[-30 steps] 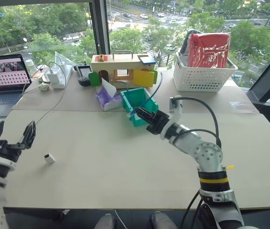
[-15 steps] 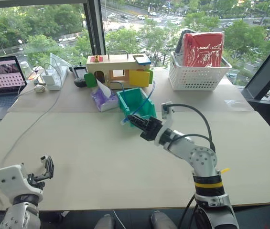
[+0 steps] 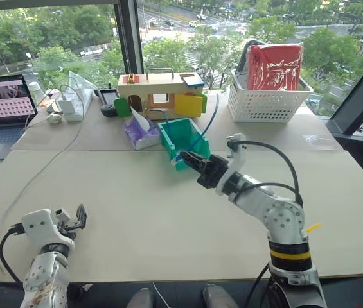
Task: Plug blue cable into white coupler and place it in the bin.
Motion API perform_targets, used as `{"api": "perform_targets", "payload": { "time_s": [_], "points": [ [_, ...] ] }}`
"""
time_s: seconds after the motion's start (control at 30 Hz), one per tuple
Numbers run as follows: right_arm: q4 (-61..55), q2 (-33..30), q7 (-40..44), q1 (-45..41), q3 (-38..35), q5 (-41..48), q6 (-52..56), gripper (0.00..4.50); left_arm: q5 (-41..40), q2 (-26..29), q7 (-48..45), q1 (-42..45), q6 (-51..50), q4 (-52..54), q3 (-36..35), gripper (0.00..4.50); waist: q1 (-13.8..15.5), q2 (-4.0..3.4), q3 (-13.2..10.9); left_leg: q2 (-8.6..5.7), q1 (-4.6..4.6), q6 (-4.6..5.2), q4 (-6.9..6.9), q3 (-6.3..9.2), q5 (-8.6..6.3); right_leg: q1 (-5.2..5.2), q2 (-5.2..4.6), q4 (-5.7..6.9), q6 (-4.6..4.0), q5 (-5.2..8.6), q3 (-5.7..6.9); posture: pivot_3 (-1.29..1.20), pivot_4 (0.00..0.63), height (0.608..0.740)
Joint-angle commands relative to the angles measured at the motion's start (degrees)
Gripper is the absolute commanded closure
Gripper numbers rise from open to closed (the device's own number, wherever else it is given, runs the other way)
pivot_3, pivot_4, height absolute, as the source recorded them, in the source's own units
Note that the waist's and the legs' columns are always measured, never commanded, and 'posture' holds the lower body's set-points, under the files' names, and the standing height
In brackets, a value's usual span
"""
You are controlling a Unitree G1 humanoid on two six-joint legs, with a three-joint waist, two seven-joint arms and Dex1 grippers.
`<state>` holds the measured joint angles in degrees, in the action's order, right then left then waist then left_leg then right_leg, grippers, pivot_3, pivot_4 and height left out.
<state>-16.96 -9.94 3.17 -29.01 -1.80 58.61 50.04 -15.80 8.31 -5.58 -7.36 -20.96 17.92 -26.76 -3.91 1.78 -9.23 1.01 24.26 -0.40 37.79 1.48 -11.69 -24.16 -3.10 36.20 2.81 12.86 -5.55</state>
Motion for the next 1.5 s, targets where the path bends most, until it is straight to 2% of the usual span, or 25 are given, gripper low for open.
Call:
{"api": "perform_targets", "payload": {
  "time_s": [0.03,0.1,0.13,0.23,0.3,0.37,0.4,0.43,0.53,0.67,0.83,0.93,1.07,1.13,1.3,1.5],
  "points": [
    [-3.2,-0.2,0.5,0.2,-0.5,-0.1,0.2,4.5,0.8,0.3,1.1,0.9,2.0,-1.4,0.7,0.02,0.0,0.0,0.0,0.0,0.0,0.0,0.0,-0.01,0.0,0.0,0.0,0.0,0.0,0.0,0.0,0.0,0.15,0.729],
    [-3.7,-0.2,0.1,0.5,-0.8,-0.1,0.3,4.5,0.7,-0.1,2.1,0.5,2.2,-2.1,0.5,0.02,-0.1,0.0,0.0,0.0,0.01,0.0,0.0,-0.02,0.0,-0.01,-0.01,0.0,0.0,0.0,-0.02,0.0,0.15,0.729],
    [-4.1,-0.2,-0.2,0.8,-0.9,-0.1,0.3,4.5,0.4,-0.4,2.4,0.3,2.4,-2.5,0.3,0.53,-0.1,0.0,0.0,0.0,0.0,0.0,0.0,-0.02,0.0,-0.02,-0.01,0.0,0.0,0.0,-0.02,0.0,0.15,0.729],
    [-4.9,-0.3,-0.8,1.5,-1.2,0.1,0.5,4.5,0.8,-0.4,2.9,-0.4,2.7,-2.6,0.9,1.48,-0.1,0.0,0.0,0.01,-0.01,0.0,-0.01,-0.02,0.0,-0.01,-0.01,0.0,0.0,0.0,-0.02,0.0,0.15,0.729],
    [-5.5,-0.3,-1.3,2.0,-1.3,0.1,0.5,4.5,1.1,0.4,2.3,-0.3,2.9,-2.8,1.7,2.45,-0.1,0.0,0.0,0.0,-0.02,0.0,-0.01,-0.02,0.0,0.0,-0.01,0.0,0.0,0.0,-0.02,0.0,0.15,0.729],
    [-6.1,-0.2,-1.9,2.5,-1.5,-0.1,0.3,4.5,1.2,2.6,0.3,1.7,3.4,-4.3,2.6,3.08,0.0,0.0,0.0,0.0,-0.02,0.0,-0.01,-0.02,0.0,0.0,-0.01,0.0,0.0,0.0,-0.02,0.0,0.15,0.729],
    [-6.6,-0.2,-2.3,2.8,-1.6,-0.2,0.2,4.5,1.3,4.3,-1.4,3.2,3.8,-5.5,3.5,3.58,0.0,0.0,0.0,-0.01,-0.02,0.0,-0.01,-0.02,0.0,0.0,-0.01,0.02,0.0,0.0,-0.02,0.0,0.15,0.729],
    [-7.1,-0.2,-2.8,3.1,-1.8,-0.4,0.0,4.5,1.3,6.2,-3.8,5.1,4.3,-6.9,4.9,3.78,0.1,0.0,0.0,0.0,-0.02,0.0,-0.01,-0.01,0.0,-0.01,0.0,0.03,0.0,0.0,-0.02,0.0,0.15,0.729],
    [-9.9,-0.5,-4.9,4.9,-2.9,-1.2,-0.7,4.5,1.1,11.2,-14.9,13.3,5.5,-12.4,12.4,3.8,0.9,0.01,0.0,-0.02,-0.01,0.01,0.0,-0.01,0.03,0.02,-0.01,0.02,0.12,0.06,0.02,0.0,0.15,0.729],
    [-14.4,-1.2,-7.4,8.4,-4.4,-3.4,-2.2,4.5,1.0,14.1,-28.4,24.3,6.7,-20.5,21.8,3.8,1.6,0.02,0.0,-0.11,0.06,-0.03,0.0,-0.01,0.08,0.02,-0.08,0.0,0.09,0.04,0.05,0.0,0.15,0.729],
    [-22.8,-2.9,-10.4,17.4,-4.5,-9.8,-4.7,4.5,2.6,13.8,-52.9,37.8,10.1,-29.7,38.6,3.8,1.3,0.02,0.0,-0.19,0.2,-0.06,-0.07,-0.06,0.03,-0.06,-0.18,-0.1,0.17,0.06,0.04,0.0,0.15,0.729],
    [-27.2,-2.2,-12.9,23.4,-3.8,-13.7,-6.1,4.5,3.2,11.1,-61.0,44.0,9.8,-34.0,44.8,3.8,1.2,0.01,0.0,-0.17,0.23,-0.03,-0.13,-0.04,0.0,-0.11,-0.15,-0.11,0.16,0.08,0.04,0.0,0.15,0.729],
    [-30.0,-0.8,-15.0,28.4,-2.9,-16.9,-6.8,4.5,7.4,8.4,-63.3,48.6,10.0,-38.2,50.3,3.8,0.8,0.01,0.0,-0.15,0.15,-0.02,-0.11,-0.05,0.0,-0.08,-0.12,-0.06,0.19,0.09,-0.01,0.0,0.15,0.729],
    [-30.8,0.2,-15.9,30.5,-2.4,-18.3,-7.0,4.5,9.9,6.8,-63.4,50.3,10.0,-40.1,52.8,3.8,1.0,0.01,0.0,-0.16,0.09,0.01,-0.1,-0.01,0.03,0.0,-0.1,-0.05,0.51,0.29,-0.01,0.0,0.15,0.729],
    [-32.2,2.9,-17.2,33.3,-1.6,-19.7,-7.1,4.5,15.3,2.4,-57.0,54.4,6.1,-46.1,54.1,3.8,1.3,0.02,0.0,-0.17,0.16,0.03,0.04,-0.02,0.04,-0.01,-0.11,-0.05,0.6,0.33,-0.02,0.0,0.15,0.729],
    [-32.5,8.2,-18.8,35.1,-4.0,-7.9,-5.2,4.5,19.6,-1.9,-47.7,54.4,-6.1,-45.8,54.7,3.8,1.4,0.0,0.0,-0.15,0.12,0.03,0.03,0.04,0.04,0.07,-0.1,-0.04,0.61,0.34,0.0,0.0,0.15,0.729]
  ]
}}
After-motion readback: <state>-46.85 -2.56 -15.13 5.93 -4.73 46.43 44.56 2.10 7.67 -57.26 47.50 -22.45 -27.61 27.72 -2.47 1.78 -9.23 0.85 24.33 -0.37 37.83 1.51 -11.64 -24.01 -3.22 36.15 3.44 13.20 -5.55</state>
